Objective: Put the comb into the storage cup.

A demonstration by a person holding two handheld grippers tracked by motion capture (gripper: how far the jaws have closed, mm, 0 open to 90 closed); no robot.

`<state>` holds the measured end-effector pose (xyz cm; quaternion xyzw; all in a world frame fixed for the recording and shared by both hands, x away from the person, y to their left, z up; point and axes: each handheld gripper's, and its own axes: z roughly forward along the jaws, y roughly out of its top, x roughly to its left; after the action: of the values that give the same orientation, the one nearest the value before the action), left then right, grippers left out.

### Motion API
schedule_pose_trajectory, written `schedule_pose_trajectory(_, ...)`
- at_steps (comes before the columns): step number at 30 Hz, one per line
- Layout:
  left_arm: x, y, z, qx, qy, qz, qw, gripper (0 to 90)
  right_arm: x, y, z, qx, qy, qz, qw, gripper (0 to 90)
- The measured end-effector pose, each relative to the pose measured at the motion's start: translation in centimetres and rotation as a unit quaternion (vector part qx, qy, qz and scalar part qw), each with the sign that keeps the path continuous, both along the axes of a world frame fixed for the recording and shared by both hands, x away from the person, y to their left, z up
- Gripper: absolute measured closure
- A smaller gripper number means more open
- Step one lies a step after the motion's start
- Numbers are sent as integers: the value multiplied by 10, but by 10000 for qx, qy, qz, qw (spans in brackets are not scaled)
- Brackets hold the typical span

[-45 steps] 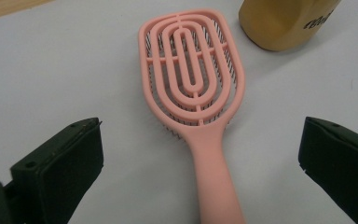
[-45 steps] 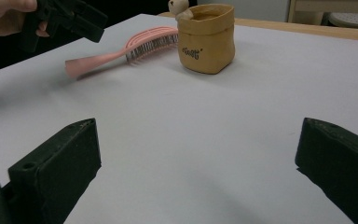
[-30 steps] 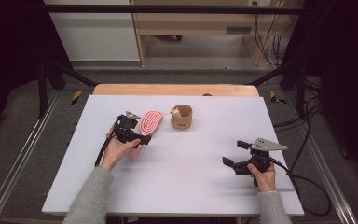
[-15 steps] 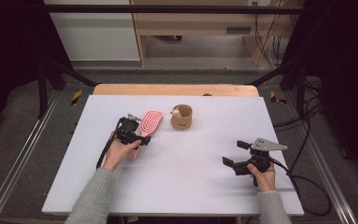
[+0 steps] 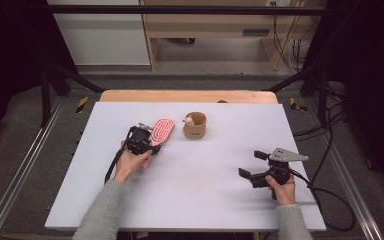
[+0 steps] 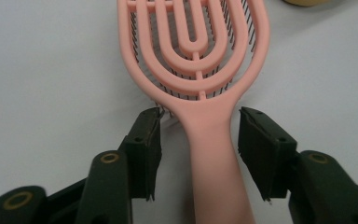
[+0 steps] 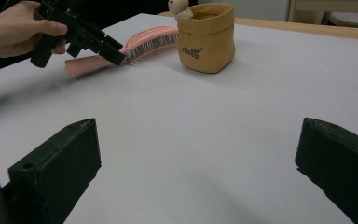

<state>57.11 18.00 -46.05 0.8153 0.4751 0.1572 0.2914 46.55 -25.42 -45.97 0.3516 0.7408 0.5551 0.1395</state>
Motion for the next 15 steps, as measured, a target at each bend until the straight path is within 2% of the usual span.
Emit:
schedule_pose_trajectory(8,1,-2,-1,20,-39,50,10000,577,0,0,0,-1,1,-1,10000,4)
schedule_pose_trajectory(15,1,-1,-2,25,15,52,10000,621,0,0,0,0,0,1,10000,5)
